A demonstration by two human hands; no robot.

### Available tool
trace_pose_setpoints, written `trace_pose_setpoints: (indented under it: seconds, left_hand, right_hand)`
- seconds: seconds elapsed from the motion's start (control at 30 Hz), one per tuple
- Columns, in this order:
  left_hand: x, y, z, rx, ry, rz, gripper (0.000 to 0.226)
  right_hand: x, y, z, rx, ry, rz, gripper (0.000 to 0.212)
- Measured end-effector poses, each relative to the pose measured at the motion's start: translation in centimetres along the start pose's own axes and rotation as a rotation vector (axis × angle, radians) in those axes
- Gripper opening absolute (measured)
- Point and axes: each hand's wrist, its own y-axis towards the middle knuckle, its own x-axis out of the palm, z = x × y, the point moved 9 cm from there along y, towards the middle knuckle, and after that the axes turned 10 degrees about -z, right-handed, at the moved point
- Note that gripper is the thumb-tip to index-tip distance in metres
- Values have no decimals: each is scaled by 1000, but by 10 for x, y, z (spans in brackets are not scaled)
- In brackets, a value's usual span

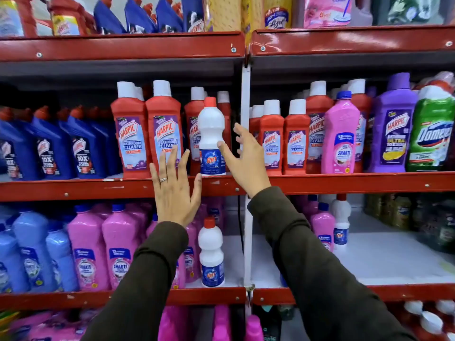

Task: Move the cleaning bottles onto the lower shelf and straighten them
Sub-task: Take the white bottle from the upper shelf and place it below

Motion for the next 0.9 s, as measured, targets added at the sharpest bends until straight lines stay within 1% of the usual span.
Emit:
trace_pose_setpoints:
  seconds: [0.1,0.2,0.33,0.4,0.53,0.7,0.9]
  left_hand:
    - [15,-5,-16,-39,18,-61,68]
    - [36,-11,-22,-19,30,-112,71]
    - [45,-10,-29,-2,23,-72,70]
    - [47,-9,-29,8,25,-51,70]
    - [49,-9,-31,13,34,-21,71]
    - [48,-10,-30,10,56,-13,72]
    - [47,-10,-29,6,55,-24,73]
  right_hand:
    - [14,18,12,139,95,-36,72]
    - [26,35,19,216,147,-69,69]
    - [39,53,30,283,183,-134,67]
    - [44,57,35,300,241,-150,60]
    - [42,58,33,266,239,-117,45]
    - [27,61,14,193,201,-57,41]
    - [3,62,-1,148,216,-41,39]
